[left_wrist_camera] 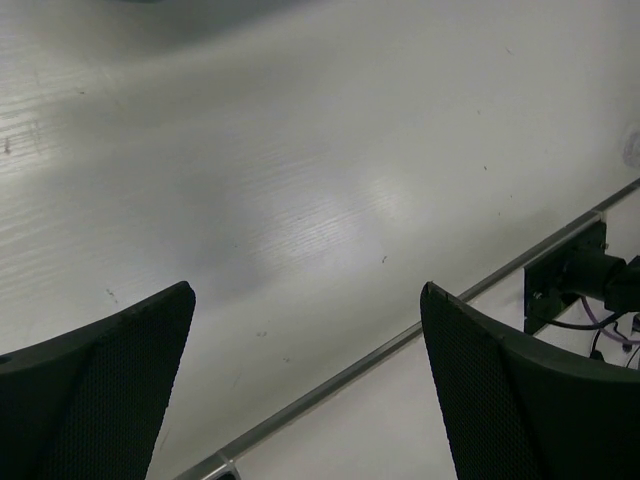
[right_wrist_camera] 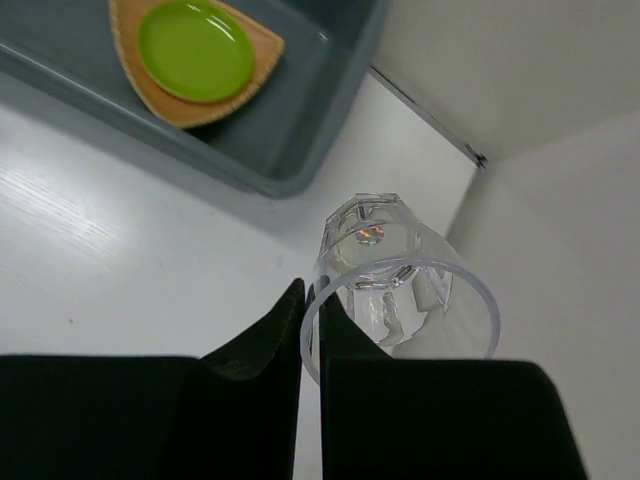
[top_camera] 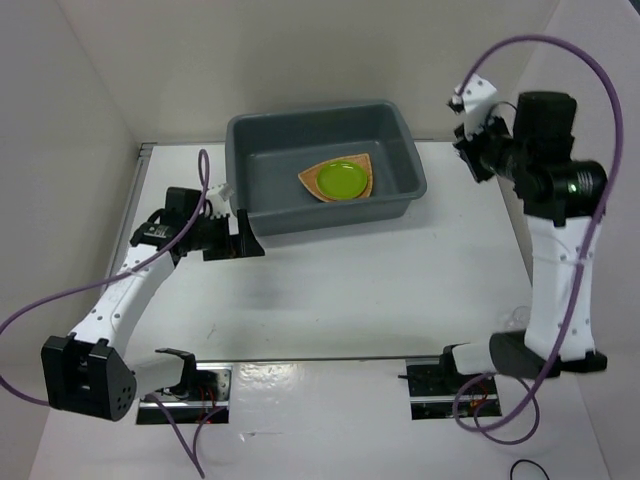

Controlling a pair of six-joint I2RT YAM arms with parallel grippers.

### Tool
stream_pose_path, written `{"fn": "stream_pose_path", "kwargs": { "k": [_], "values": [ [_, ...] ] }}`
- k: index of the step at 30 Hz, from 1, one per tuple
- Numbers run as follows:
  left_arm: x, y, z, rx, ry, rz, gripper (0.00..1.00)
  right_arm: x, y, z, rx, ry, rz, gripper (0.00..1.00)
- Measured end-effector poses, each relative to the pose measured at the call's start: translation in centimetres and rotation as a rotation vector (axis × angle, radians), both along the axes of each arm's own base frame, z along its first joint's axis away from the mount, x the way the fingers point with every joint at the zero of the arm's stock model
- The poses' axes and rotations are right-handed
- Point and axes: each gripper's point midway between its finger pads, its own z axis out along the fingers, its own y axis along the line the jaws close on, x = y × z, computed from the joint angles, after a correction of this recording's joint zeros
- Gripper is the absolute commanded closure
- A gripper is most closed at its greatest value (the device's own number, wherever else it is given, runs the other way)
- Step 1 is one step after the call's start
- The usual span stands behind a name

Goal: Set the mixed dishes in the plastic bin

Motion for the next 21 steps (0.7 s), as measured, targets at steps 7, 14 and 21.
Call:
{"fn": "stream_pose_path", "kwargs": {
  "k": [7,14,21],
  "values": [
    [-0.8,0.2,2.0,0.025,-0.083,0.042,0.0,9.5,10.0,-4.5,0.042,0.163,0.257,1.0],
    [-4.5,1.7,6.4,-0.038,-0.238,0.266,0.0,16.0,23.7,-14.3,0.046,0.314,0.48,1.0],
    [-7.0,4.2,10.5,-0.103,-0.334,0.45,0.0,15.7,32.3,-20.7,0.054,0.365,0.624,1.0]
  ]
}}
